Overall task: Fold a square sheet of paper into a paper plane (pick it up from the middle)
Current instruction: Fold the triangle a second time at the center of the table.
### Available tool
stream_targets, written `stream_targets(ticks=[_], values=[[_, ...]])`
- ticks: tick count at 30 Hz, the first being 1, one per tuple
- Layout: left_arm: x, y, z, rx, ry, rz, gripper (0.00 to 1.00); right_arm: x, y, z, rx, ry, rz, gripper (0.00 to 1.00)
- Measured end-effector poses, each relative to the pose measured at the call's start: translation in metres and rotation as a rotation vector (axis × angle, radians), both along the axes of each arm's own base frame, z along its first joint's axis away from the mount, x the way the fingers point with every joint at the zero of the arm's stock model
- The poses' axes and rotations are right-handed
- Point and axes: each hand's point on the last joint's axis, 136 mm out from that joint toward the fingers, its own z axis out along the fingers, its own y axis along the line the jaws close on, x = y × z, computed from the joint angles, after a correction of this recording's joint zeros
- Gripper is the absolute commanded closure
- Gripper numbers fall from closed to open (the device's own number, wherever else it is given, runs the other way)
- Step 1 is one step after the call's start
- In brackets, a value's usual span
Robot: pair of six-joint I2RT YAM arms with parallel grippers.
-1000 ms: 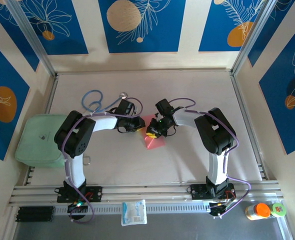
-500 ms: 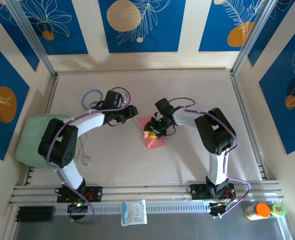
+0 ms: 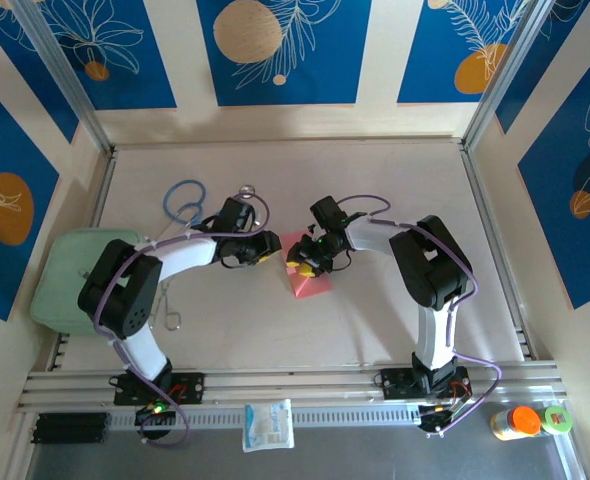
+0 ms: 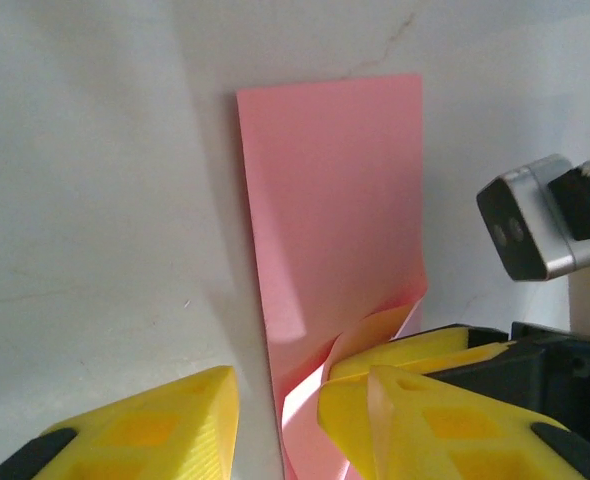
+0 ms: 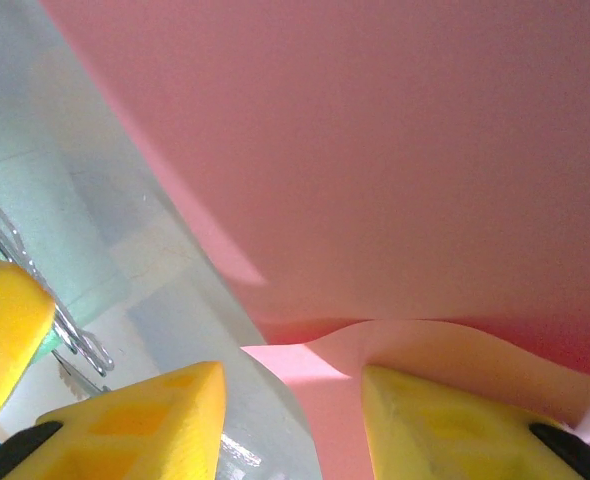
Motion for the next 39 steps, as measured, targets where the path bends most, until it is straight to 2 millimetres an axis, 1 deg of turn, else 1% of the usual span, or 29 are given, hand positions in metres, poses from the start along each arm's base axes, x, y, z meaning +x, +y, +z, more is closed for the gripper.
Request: stream_targets(ticks=[3, 9, 12, 16, 22, 27, 35, 39], values=[[-0.005, -0.003, -0.003, -0.004, 0.012, -0.003, 0.74, 0.0, 0.0, 0.0, -0.002, 0.001, -0.001, 0.62], [-0.013, -0.013, -0.003, -0.024, 0.022, -0.016, 0.88, -0.002, -0.006, -0.004, -0.021, 0.018, -0.014, 0.82], [-0.018, -0.022, -0.002, -0.039, 0.021, -0.035, 0.94, -0.003, -0.01, -0.007, -0.037, 0.022, -0.015, 0.87], [-0.024, -0.031, -0.004, -0.047, 0.026, -0.058, 1.0, -0.004, -0.011, -0.008, -0.046, 0.026, -0.016, 0.9], [-0.027, -0.035, -0.021, -0.033, 0.057, -0.07, 1.0, -0.003, -0.012, -0.008, -0.046, 0.026, -0.017, 0.92], [-0.03, -0.035, -0.031, -0.02, 0.077, -0.074, 1.0, -0.003, -0.012, -0.008, -0.043, 0.027, -0.016, 0.92], [-0.031, -0.036, -0.043, 0.001, 0.104, -0.08, 1.0, -0.003, -0.011, -0.007, -0.037, 0.023, -0.015, 0.93], [-0.031, -0.036, -0.043, 0.004, 0.104, -0.083, 1.0, -0.002, -0.011, -0.007, -0.032, 0.016, -0.01, 0.93]])
